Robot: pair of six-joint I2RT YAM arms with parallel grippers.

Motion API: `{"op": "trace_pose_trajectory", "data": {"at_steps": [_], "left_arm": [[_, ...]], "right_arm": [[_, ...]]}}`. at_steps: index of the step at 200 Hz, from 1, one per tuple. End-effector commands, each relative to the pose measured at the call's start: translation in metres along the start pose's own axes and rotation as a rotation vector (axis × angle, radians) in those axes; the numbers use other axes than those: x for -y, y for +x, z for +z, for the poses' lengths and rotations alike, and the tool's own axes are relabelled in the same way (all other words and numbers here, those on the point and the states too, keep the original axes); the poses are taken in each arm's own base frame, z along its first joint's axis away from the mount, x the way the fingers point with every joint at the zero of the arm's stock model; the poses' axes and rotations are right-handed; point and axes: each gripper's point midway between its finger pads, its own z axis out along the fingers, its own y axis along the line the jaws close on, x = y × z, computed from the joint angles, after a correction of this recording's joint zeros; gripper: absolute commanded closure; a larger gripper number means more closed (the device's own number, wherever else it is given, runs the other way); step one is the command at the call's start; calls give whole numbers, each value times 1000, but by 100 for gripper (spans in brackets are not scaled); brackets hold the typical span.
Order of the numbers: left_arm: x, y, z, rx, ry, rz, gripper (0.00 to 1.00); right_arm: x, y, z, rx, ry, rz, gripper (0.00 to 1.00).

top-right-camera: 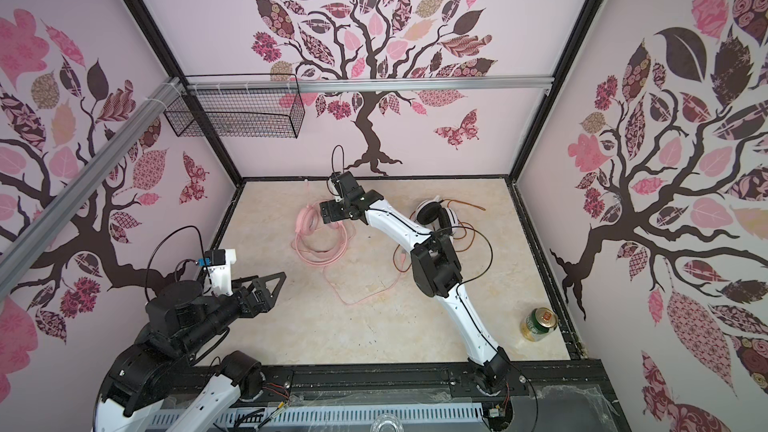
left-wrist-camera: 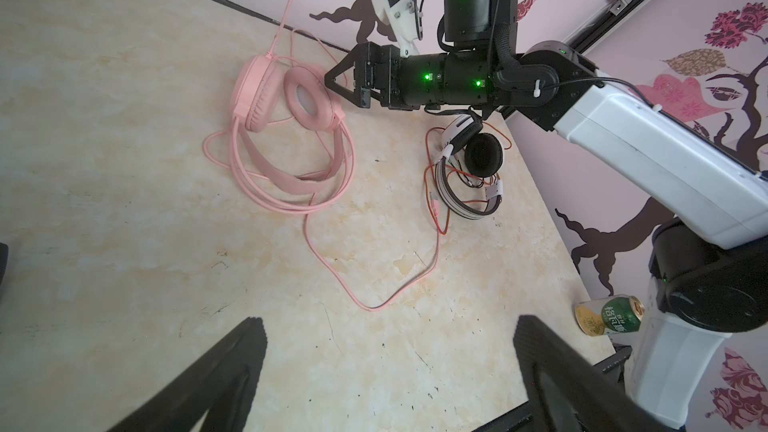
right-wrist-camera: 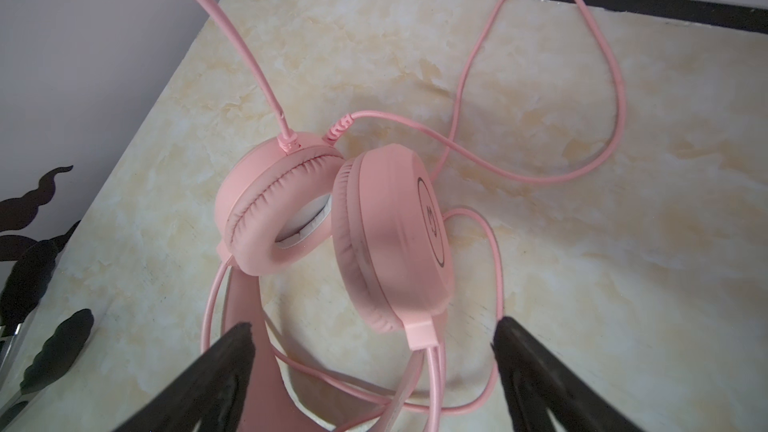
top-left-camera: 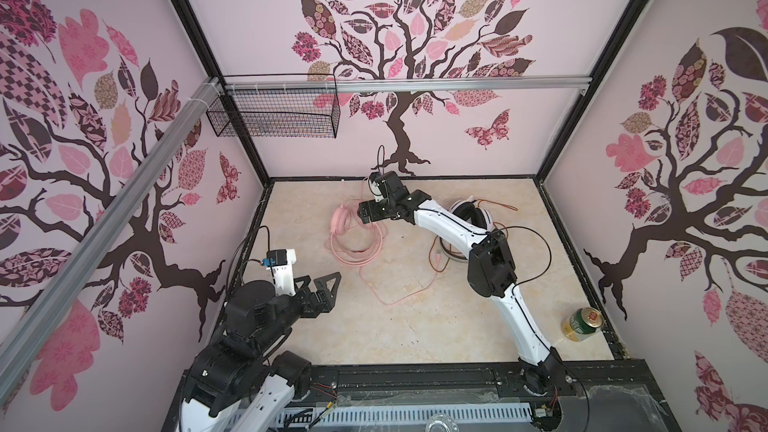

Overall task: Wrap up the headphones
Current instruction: 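Reach the right gripper across to the pink headset's ear cup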

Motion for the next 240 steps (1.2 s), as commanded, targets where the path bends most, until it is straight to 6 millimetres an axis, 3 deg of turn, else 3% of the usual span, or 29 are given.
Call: {"op": "trace_pose_trajectory", "data": {"at_steps": [1,52,114,138,156,177,200,202,205,217,240], "left_arm": [[5,-1,-1,16,30,20,2],[4,-1,-1,19,33,17,2],[5,3,5,-13,31,14,2],[5,4,8,-24,29,12,2],[4,4,9,-27,22,12,2],[-1,3,10,-22,-4,5,2],[-6,3,11,-16,-33,-3,2],[-6,2,11,-16,-34,-4,2],[-7,3,12,-19,-37,-4,2],[-8,3,14,-21,-42,-4,2],[-11,4,18,-25,-60,-6,2]], "right_arm": [[4,22,26,-55,17,27,10],[20,17,50,2,92,16,15],[21,7,76,103,70,-33,18],[17,2,78,134,59,-28,23],[11,-2,76,161,50,-45,37],[6,-10,64,188,67,-73,46],[8,-24,33,246,121,-90,56],[12,-18,34,236,132,-88,56],[10,-27,20,262,135,-85,57],[14,-30,-5,299,164,-72,62],[26,-19,-58,362,212,-20,65]]}}
